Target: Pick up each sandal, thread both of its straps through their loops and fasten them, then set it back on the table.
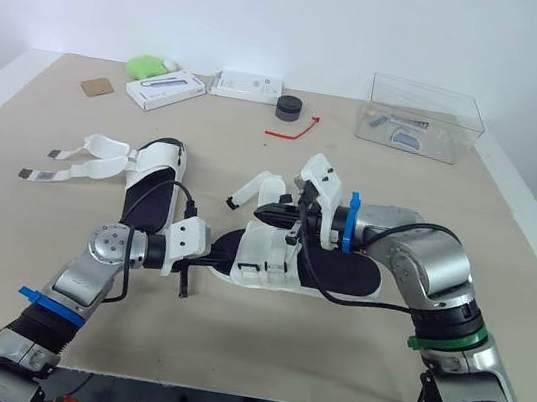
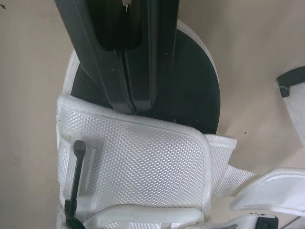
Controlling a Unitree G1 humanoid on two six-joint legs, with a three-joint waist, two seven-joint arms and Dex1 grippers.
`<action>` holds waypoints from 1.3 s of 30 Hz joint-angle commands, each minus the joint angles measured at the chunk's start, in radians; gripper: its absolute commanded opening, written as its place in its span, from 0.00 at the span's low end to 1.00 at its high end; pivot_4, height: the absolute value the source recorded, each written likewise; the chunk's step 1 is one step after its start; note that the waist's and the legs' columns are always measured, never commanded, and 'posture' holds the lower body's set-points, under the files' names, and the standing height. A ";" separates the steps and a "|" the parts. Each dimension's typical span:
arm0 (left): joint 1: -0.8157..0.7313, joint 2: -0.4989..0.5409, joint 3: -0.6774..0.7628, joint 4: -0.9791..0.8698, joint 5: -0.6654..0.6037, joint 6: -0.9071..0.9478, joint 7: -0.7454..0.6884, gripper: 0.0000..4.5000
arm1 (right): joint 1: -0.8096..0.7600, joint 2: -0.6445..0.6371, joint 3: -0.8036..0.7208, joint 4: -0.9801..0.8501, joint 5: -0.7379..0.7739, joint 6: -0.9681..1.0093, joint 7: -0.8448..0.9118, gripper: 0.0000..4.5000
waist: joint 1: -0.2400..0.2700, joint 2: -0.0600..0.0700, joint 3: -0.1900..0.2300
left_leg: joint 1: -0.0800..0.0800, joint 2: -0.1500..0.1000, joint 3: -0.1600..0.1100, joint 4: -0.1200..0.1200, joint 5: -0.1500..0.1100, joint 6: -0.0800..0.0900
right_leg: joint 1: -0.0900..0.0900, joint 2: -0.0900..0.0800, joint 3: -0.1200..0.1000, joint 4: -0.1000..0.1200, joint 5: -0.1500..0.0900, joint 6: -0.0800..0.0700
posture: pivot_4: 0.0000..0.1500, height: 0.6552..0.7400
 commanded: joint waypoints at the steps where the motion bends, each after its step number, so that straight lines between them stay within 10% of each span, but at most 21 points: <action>1: 0.022 0.018 -0.018 0.050 0.057 0.041 0.013 0.00 | -0.039 -0.020 0.014 0.021 -0.038 0.009 0.014 0.00 | 0.000 0.000 0.000 | 0.000 0.000 0.000 0.000 0.000 0.000 | 0.000 0.000 0.000 0.000 0.000 0.000 | 1.00 1.00; 39: 0.014 0.017 -0.017 0.057 0.064 0.039 0.029 0.00 | -0.104 0.011 -0.043 0.234 -0.114 0.217 -0.057 0.00 | 0.000 0.000 0.000 | 0.000 0.000 0.000 0.000 0.000 0.000 | 0.000 0.000 0.000 0.000 0.001 0.001 | 1.00 1.00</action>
